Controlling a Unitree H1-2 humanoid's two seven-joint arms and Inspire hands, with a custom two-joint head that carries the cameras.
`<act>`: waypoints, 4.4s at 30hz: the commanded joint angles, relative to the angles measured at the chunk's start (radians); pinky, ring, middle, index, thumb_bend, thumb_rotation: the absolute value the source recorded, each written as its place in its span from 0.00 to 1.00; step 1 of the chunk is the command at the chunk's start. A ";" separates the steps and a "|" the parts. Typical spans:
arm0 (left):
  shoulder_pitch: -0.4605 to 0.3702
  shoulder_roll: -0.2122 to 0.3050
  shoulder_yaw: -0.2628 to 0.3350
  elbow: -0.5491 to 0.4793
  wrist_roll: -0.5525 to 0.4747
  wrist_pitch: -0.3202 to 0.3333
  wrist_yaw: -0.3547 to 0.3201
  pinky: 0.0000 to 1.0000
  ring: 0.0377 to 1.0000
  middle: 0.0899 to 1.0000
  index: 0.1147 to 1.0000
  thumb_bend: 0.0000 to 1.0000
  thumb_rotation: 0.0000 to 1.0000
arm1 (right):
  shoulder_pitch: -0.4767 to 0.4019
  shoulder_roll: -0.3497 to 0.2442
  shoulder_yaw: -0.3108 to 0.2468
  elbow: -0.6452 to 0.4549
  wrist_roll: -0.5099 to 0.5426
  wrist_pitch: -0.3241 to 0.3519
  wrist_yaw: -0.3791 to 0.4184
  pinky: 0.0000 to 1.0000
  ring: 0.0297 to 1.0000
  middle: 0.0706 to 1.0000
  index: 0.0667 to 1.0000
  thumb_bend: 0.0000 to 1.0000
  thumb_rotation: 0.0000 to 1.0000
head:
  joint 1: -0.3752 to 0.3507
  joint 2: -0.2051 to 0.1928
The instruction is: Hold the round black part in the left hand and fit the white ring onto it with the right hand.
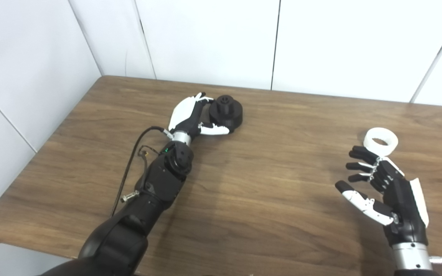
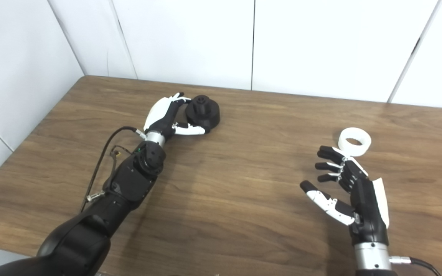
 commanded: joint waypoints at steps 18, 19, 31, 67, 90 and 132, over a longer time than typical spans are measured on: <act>0.006 -0.016 -0.002 -0.005 -0.039 -0.012 -0.015 1.00 1.00 0.99 0.59 0.92 0.23 | 0.018 -0.006 0.000 -0.036 0.015 -0.020 0.006 0.55 0.67 0.74 0.73 0.67 0.22 | 0.001 0.002; 0.008 -0.016 -0.003 -0.007 -0.039 -0.013 -0.013 1.00 1.00 0.99 0.58 0.92 0.23 | 0.018 -0.006 -0.001 -0.037 0.014 -0.018 0.006 0.55 0.67 0.74 0.73 0.67 0.22 | 0.001 0.002; 0.083 -0.027 0.000 -0.104 -0.050 -0.018 -0.029 1.00 1.00 0.99 0.55 0.94 0.20 | 0.014 -0.012 -0.005 -0.029 0.016 -0.029 0.009 0.54 0.66 0.73 0.72 0.66 0.20 | 0.008 0.000; 0.415 -0.036 -0.083 -0.660 -0.031 0.100 -0.231 1.00 1.00 1.00 0.55 0.94 0.22 | -0.005 -0.014 -0.007 -0.011 0.008 -0.037 0.023 0.56 0.67 0.74 0.73 0.67 0.22 | 0.005 0.002; 0.533 -0.044 -0.210 -0.880 0.050 0.097 -0.348 1.00 1.00 1.00 0.52 0.99 0.25 | 0.006 -0.003 0.006 -0.035 -0.014 -0.013 0.024 0.56 0.68 0.74 0.74 0.65 0.20 | -0.046 0.014; 0.589 0.058 -0.067 -0.947 -0.088 0.034 -0.502 1.00 1.00 1.00 0.52 0.97 0.15 | -0.040 0.144 0.132 -0.012 -0.210 0.027 -0.117 0.55 0.67 0.74 0.73 0.62 0.19 | -0.612 -0.044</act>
